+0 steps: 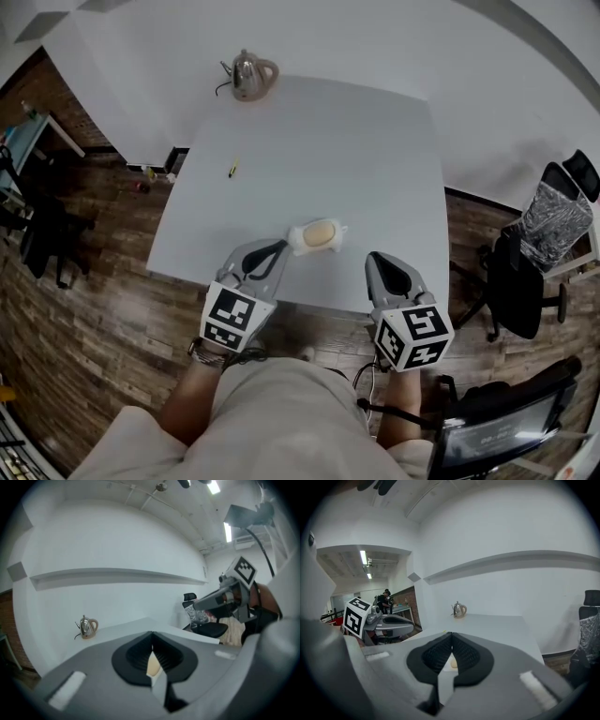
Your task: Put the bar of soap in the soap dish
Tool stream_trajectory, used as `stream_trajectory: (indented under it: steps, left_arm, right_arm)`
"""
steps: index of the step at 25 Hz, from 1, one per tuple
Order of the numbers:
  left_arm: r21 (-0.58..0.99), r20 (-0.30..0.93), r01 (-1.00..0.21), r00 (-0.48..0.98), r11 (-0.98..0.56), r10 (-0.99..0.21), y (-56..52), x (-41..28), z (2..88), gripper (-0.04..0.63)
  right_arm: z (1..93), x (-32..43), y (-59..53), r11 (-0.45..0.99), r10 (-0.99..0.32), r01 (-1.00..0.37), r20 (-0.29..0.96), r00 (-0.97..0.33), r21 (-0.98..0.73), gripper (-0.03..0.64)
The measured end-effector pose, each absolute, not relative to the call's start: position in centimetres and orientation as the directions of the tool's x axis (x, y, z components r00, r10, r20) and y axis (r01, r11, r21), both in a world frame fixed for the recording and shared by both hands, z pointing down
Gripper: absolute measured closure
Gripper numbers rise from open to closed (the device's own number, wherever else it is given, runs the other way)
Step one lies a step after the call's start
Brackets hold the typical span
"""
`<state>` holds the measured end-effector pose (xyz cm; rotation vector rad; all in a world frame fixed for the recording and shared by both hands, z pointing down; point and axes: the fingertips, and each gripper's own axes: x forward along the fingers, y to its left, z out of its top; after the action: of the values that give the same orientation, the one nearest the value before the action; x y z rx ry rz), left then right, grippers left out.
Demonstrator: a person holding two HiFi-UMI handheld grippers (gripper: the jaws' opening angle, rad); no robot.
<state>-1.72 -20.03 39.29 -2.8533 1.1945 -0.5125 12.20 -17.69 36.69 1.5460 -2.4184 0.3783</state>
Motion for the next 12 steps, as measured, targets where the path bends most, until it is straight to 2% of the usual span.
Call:
stream_trajectory:
  steps: [12]
  left_arm:
    - [-0.204,0.215,-0.691,0.660,-0.694,-0.720,-21.6,-6.9,34.8,0.589]
  right_arm:
    - [34.3,6.9,-19.1,0.408,-0.867,-0.912,0.294,-0.403,-0.046,0.614]
